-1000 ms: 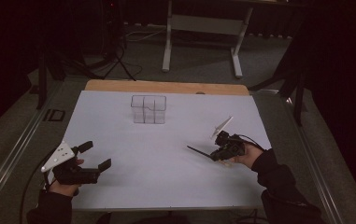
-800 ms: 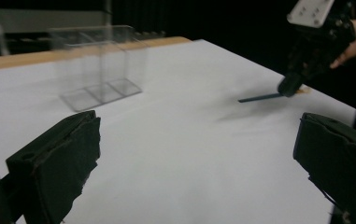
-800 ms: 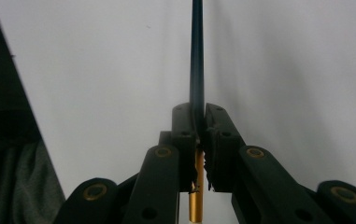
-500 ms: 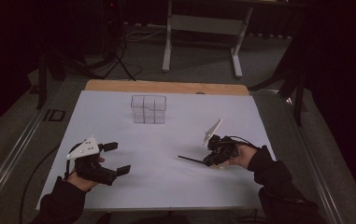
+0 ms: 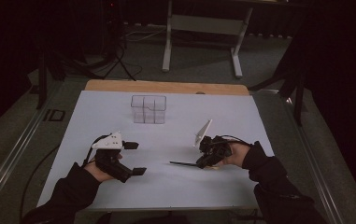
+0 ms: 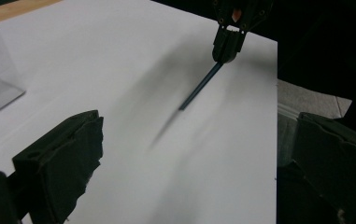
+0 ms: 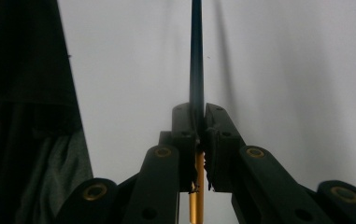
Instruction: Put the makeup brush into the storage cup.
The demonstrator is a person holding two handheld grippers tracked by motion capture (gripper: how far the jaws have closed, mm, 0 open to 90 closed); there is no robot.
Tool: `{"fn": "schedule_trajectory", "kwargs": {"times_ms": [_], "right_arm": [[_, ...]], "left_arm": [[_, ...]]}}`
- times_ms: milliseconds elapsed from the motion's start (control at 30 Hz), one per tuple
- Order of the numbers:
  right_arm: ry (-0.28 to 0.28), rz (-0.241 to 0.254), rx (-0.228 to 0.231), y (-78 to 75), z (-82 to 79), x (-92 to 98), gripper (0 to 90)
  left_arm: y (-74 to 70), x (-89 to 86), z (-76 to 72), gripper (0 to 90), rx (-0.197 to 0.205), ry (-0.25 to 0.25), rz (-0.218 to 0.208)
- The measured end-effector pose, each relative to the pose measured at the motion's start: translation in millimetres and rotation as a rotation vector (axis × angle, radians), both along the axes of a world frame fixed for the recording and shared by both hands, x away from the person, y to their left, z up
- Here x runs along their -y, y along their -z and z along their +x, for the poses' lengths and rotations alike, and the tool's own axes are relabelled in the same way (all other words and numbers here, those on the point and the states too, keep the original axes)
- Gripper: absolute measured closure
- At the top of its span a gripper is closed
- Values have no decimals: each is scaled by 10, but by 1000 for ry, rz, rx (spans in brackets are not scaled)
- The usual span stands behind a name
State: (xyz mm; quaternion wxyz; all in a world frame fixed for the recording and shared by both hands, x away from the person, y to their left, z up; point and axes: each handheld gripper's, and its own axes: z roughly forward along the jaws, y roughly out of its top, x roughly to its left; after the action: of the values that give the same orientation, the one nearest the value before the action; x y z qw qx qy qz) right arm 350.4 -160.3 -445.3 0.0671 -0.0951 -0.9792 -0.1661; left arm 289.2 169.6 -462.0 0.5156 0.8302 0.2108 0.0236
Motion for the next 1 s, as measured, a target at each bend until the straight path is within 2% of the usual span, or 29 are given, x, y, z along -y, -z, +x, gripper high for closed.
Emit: {"fn": "schedule_trajectory", "kwargs": {"times_ms": [233,333,433,467,500,567,633,667,700,767,833,1000], "right_arm": [[-35,11,6,-53,-3,-84,834],[-48,14,7,-65,-12,-114,833],[-67,9,14,-80,-37,-148,834],[-75,7,14,-86,-51,-161,834],[-78,10,21,-92,-60,-173,834],[-90,18,20,-102,-73,-194,834],[-95,20,22,-107,-78,-212,834],[-98,20,23,-109,-83,-221,833],[-97,22,19,-112,-83,-229,834],[-102,25,24,-116,-89,-241,833],[-120,28,25,-120,-105,-255,833],[-128,37,25,-121,-119,-281,834]], "left_arm": [[-13,161,112,112,0,77,16],[9,255,162,172,-16,146,27],[33,356,200,209,-41,193,35],[33,356,200,241,-41,193,35],[48,431,224,242,-47,211,53],[54,469,236,258,-51,212,61],[79,567,272,319,-69,226,93],[79,567,272,327,-69,226,93],[96,620,287,373,-60,230,121],[106,649,296,422,-58,236,130],[121,718,308,466,-43,261,164],[143,851,332,533,-45,318,213]]}}
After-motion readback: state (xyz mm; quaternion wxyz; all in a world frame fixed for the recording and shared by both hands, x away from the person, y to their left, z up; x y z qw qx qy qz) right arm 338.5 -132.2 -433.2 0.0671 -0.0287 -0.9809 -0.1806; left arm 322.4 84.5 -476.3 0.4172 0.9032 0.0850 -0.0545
